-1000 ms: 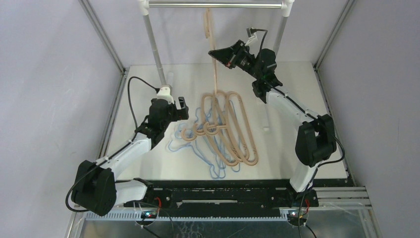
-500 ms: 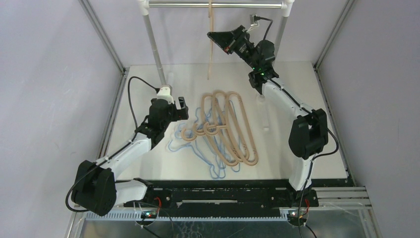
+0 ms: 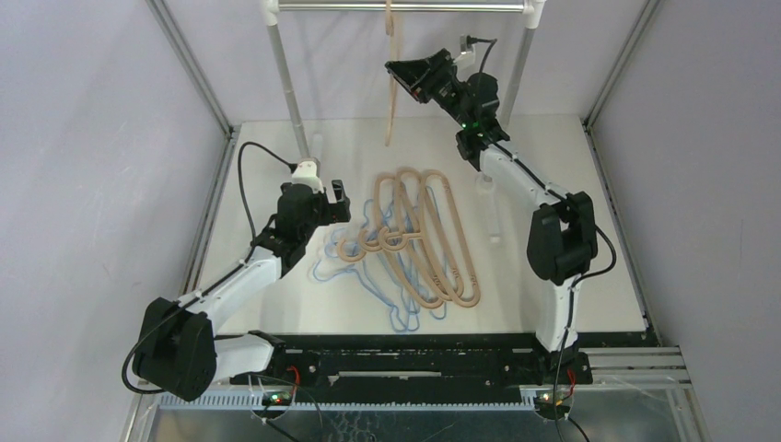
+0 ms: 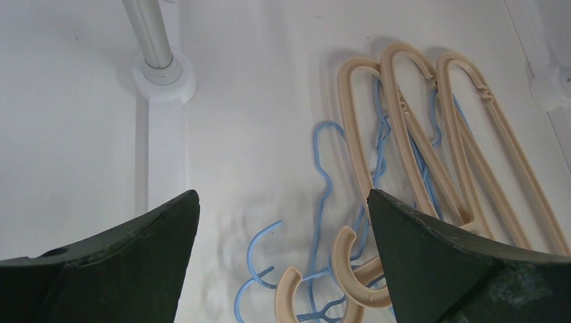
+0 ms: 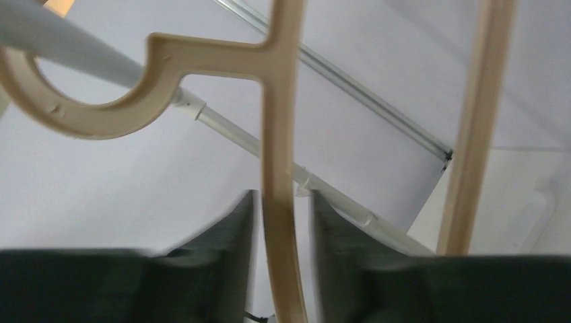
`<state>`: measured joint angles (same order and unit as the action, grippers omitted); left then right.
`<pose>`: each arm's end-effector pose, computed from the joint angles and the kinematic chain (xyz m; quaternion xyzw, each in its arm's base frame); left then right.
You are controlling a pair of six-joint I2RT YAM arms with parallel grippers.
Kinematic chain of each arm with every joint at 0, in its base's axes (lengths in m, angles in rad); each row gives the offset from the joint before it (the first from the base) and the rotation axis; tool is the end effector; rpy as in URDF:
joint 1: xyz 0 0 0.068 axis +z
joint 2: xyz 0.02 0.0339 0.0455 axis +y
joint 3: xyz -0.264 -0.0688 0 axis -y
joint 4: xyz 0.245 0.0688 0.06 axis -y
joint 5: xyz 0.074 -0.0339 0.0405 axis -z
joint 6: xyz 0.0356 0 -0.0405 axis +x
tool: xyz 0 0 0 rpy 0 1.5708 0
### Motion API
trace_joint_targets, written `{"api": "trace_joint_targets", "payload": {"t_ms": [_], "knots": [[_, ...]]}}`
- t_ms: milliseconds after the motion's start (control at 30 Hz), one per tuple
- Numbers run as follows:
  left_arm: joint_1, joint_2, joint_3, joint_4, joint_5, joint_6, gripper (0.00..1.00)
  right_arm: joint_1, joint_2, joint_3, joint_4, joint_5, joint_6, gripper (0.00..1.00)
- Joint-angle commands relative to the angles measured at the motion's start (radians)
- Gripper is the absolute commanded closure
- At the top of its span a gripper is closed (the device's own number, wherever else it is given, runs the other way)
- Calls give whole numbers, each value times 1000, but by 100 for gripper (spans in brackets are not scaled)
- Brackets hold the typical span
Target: Organize the hangers
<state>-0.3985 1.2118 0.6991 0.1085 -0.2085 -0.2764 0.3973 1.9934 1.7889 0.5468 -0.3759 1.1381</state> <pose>0.2519 -0.0981 0.2500 -0.0066 0.8321 -0.0994 0.5456 0.4387 0.1983 0.3992 0.0626 0.5831 0.6350 0.5028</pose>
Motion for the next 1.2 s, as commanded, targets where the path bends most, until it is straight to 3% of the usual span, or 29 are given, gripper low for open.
{"api": "trace_joint_targets", "payload": {"t_ms": [0,67,133,333,567,767,933,1167], "knots": [[-3,-17,-12,25,-18,26,0,-8,-83,-74,-20,24,-32,46],[-3,-14,-10,25,-22,26,0,-6,-144,-139,-22,43,-74,23],[-3,-11,-10,25,-26,28,1,-5,-202,-214,-27,70,-112,13],[-2,-14,-12,23,-29,29,1,0,-391,-461,-69,128,-271,0],[-3,-16,-18,28,-26,24,1,36,-626,-689,-152,299,-531,0],[-3,-13,-19,30,-16,19,1,81,-750,-749,-269,563,-685,0],[-3,-21,-26,29,-25,20,1,168,-776,-759,-421,822,-829,0],[-3,-15,-24,31,-19,18,0,299,-797,-878,-583,943,-854,0]]}}
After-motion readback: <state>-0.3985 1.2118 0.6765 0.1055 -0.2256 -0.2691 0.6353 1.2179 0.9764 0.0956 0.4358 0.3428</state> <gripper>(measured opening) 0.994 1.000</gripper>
